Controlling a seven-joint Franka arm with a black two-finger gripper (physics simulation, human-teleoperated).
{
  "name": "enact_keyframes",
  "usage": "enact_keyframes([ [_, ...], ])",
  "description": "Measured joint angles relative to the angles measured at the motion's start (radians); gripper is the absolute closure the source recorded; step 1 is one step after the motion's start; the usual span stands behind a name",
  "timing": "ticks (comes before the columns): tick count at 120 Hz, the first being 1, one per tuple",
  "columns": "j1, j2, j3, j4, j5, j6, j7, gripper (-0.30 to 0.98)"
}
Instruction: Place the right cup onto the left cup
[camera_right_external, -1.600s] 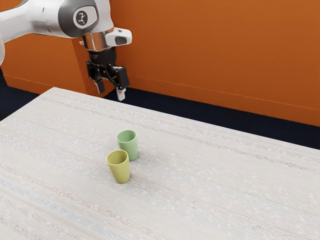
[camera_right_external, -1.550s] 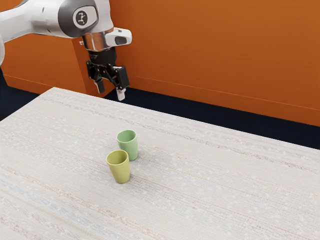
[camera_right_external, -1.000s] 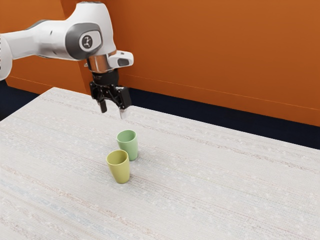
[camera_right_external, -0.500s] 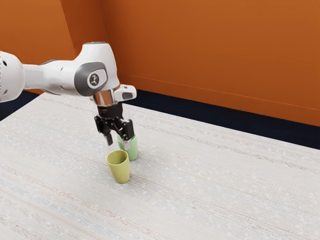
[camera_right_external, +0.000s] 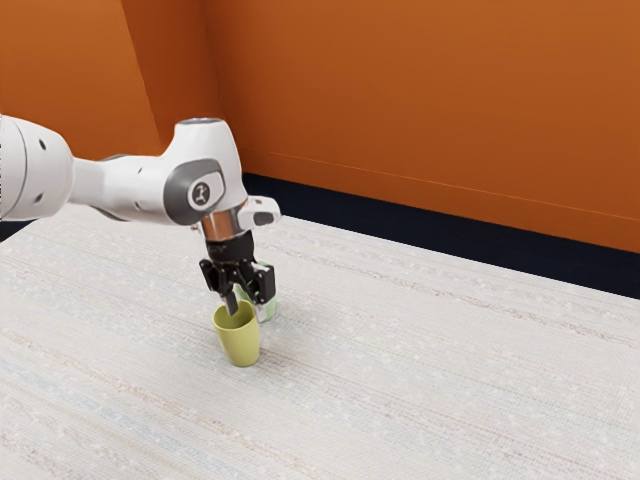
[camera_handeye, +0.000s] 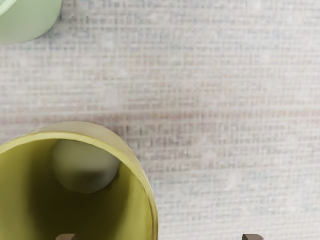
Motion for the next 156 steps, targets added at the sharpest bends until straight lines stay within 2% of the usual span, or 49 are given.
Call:
enact_keyframes([
  [32,-0.005,0.037,0.000,-0.001,0.001,0.043,-0.007,0.33],
  [116,-0.002,0.056,0.000,-0.001,0.001,0.062,-0.024,0.71],
  [156,-0.004,0.037,0.000,-0.001,0.008,0.055,-0.042,0.78],
])
